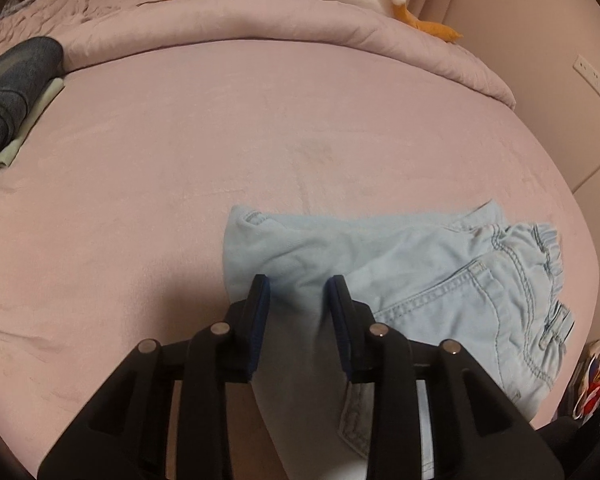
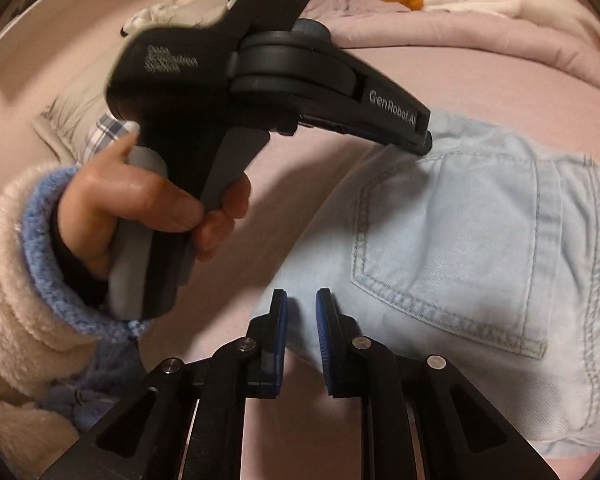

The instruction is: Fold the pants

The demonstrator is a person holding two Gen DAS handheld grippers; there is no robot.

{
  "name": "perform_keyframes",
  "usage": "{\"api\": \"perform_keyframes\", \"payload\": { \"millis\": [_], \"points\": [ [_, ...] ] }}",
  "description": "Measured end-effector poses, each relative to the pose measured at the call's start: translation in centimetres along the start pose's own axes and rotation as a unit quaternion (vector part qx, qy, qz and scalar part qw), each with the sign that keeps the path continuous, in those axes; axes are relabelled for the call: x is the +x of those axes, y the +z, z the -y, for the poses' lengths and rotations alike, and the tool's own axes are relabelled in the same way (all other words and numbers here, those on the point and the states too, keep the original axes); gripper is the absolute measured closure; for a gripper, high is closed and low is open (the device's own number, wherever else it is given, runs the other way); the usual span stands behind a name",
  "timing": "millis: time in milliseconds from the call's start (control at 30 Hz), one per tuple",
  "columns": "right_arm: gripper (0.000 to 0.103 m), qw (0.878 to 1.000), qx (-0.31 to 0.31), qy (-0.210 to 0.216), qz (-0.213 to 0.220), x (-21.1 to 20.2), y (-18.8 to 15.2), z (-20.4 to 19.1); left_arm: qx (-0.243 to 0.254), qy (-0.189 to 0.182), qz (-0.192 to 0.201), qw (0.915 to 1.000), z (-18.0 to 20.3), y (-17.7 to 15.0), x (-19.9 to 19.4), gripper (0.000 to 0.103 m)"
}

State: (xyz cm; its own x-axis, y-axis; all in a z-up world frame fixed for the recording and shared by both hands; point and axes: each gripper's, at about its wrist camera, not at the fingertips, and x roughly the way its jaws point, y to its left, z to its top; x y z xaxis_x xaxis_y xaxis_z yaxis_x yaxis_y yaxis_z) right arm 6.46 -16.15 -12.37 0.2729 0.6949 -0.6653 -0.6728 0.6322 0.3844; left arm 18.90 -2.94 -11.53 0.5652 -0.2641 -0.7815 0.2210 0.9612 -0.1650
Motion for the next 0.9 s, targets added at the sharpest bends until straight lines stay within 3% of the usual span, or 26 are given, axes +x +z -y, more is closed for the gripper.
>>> {"api": "perform_keyframes", "payload": {
  "millis": [100,200,300,400,500,667,767,900],
  "points": [
    [0.085,1.0,0.001,0.003,-0.006,-0.1,0.0,0.2,0.009,0.012,0.003,0.9999,0.7,-0.2,-0.6,0.072],
    [0.085,1.0,0.017,0.01,-0.005,-0.8,0.2,0.2,0.011,0.015,0.008,0.9998,1.1,-0.9,-1.7,0.067],
    [0.085,0.999,0.024,0.019,0.025,-3.3,-0.3,0.6,0.012,0.012,0.011,0.9998,1.5,-2.0,-2.8,0.058],
    [0.085,0.996,0.053,-0.001,0.075,-6.6,0.0,2.6,0.014,0.008,0.007,0.9998,2.1,-3.5,-3.8,0.054],
    [0.085,0.987,0.101,-0.058,0.115,-9.3,0.1,5.4,0.028,0.008,-0.004,0.9996,3.0,-5.3,-4.3,0.05],
    [0.077,0.963,0.175,-0.149,0.139,-11.8,-0.9,9.7,0.043,-0.002,-0.017,0.9989,3.5,-7.4,-3.8,0.046],
    [0.078,0.957,0.222,-0.147,0.116,-10.6,-1.8,11.7,0.032,-0.002,-0.017,0.9993,3.4,-7.4,-3.8,0.046],
    [0.078,0.952,0.243,-0.14,0.126,-10.2,-2.0,11.6,0.03,-0.003,-0.018,0.9994,3.7,-7.5,-4.0,0.045]
  ]
}}
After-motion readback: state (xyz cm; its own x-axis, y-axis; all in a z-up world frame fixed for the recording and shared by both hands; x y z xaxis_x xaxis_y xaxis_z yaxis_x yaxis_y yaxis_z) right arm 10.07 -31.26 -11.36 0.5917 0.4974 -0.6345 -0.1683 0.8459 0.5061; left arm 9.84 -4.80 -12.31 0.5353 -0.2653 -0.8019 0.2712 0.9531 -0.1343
